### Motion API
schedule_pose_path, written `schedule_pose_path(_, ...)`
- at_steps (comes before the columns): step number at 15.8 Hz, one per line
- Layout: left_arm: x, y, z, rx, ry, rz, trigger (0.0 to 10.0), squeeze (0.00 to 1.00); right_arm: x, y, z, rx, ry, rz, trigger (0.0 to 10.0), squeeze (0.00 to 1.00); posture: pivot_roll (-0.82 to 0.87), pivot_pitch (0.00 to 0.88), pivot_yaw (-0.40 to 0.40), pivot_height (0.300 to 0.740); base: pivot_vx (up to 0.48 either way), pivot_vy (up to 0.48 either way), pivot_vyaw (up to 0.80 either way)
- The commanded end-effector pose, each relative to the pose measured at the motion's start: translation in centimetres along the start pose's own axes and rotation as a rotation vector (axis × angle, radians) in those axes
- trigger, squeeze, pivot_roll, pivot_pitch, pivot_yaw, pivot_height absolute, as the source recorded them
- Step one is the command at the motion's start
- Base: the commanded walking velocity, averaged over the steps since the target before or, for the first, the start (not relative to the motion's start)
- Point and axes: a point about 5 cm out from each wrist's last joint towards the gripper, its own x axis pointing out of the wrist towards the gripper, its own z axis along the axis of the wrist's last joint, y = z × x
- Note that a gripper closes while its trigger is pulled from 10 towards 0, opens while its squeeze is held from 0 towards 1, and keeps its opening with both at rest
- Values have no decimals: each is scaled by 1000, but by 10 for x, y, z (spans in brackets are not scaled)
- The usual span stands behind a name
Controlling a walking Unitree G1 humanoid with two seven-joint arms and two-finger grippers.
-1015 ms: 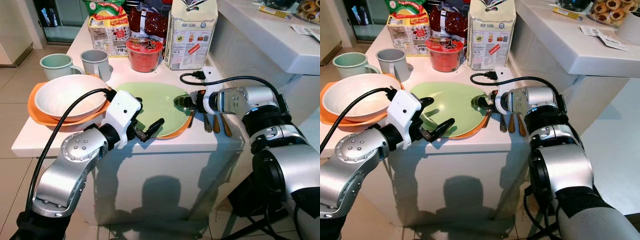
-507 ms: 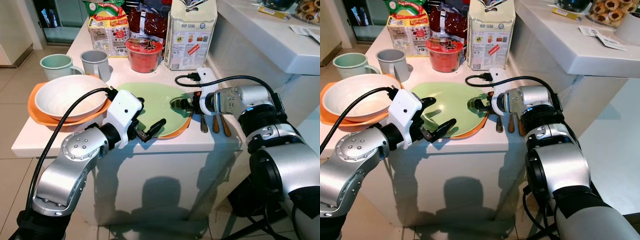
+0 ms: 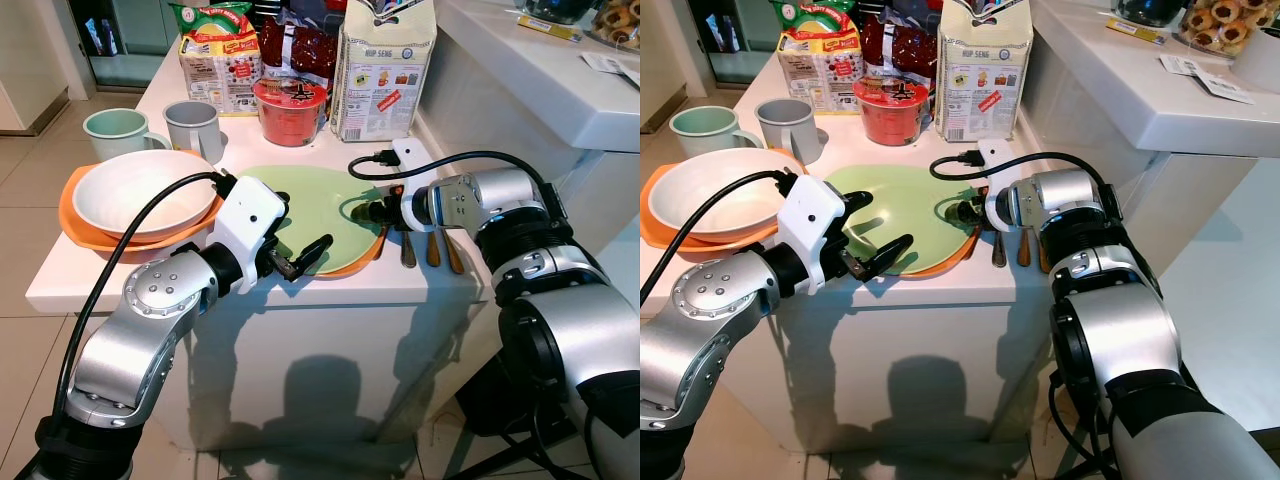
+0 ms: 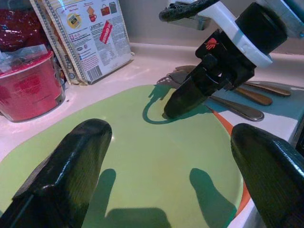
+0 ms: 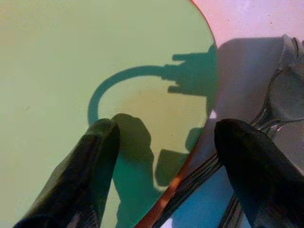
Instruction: Setting the table
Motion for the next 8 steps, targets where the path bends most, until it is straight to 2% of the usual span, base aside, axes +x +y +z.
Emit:
schedule_pose_path(1, 3, -3, 2, 14, -4, -26, 10000, 0, 4, -5, -16, 35, 86, -6, 0, 0, 37, 0, -89, 740, 0, 0, 0)
schedule_pose_path(8, 4, -3, 3, 14, -14, -30, 10000, 0, 1, -12, -17, 49, 76, -21, 0, 0, 36, 0, -87, 740, 0, 0, 0)
